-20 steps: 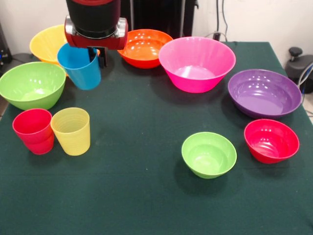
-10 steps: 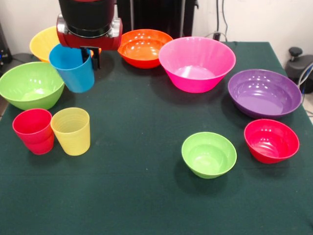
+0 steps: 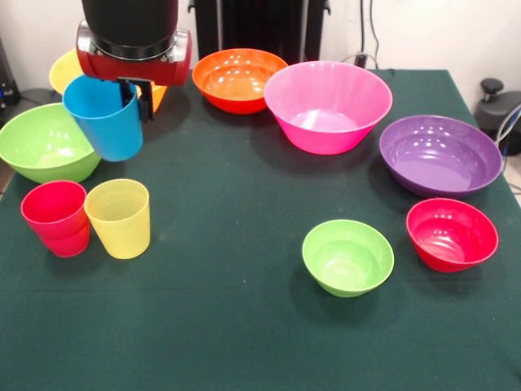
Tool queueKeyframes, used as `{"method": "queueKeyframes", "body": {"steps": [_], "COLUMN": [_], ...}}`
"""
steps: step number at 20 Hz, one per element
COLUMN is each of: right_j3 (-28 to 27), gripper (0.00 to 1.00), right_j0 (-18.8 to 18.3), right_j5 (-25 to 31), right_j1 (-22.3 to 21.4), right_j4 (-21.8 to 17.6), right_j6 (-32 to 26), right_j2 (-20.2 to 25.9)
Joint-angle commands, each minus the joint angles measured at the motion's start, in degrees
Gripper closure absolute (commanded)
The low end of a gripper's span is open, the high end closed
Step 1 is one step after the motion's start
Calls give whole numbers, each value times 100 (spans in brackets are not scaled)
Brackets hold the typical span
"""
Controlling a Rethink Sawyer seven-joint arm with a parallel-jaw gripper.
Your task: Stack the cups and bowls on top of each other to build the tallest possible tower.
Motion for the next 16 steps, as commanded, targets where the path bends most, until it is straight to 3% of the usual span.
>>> {"method": "queueKeyframes", "body": {"steps": [1,16], "right_j3": [-124,528], "gripper": [100,100], "right_j0": [212,21], "right_j5": [-679,-1798], "right_j1": [254,175], "right_j4": [-274,-219], "right_j6": [-593,-613], "right_j2": [532,549]}}
